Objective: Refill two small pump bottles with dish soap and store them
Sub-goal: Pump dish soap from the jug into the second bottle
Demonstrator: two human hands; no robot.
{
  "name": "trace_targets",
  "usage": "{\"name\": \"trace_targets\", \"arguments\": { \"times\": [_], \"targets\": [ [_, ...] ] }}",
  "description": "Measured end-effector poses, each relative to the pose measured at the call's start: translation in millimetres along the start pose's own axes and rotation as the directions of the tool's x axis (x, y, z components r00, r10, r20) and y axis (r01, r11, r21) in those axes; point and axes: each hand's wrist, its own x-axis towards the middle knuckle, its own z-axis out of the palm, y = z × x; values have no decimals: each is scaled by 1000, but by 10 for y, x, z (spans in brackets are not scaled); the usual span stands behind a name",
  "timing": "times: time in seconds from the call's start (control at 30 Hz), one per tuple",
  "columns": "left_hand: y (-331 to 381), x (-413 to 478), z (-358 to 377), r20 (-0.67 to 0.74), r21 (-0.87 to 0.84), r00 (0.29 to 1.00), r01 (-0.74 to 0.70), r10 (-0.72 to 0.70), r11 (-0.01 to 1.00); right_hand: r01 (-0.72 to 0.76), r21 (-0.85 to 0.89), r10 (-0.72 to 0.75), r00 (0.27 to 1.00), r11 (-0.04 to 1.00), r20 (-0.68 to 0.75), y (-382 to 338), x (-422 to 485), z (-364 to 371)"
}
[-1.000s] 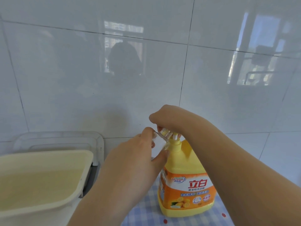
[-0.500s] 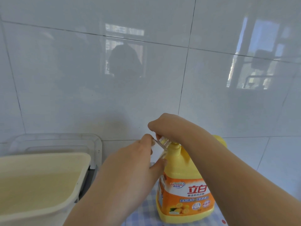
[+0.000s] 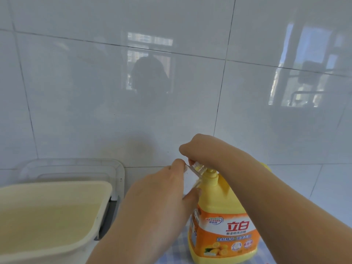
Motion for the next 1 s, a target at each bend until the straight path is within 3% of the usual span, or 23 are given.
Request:
{"name": "trace_targets", "arguments": {
  "times": [0.17, 0.37, 0.67, 1.0],
  "targets": [
    [41, -2, -3, -78, -4, 997, -16, 15, 1000, 14, -16, -14, 1000, 1000, -17, -34, -30, -102],
    [38, 2, 6, -73, -30, 997, 0, -2, 1000, 29, -30, -28, 999, 999, 18, -49, -46, -119],
    [29, 10, 19, -15, -39, 1000, 9, -10, 999, 17, -31, -15, 998, 999, 67, -64, -77, -109],
    [6, -12, -34, 57, 17, 998, 11, -12, 1000, 24, -28, -24, 1000, 999, 2, -25, -86, 0]
  ]
}}
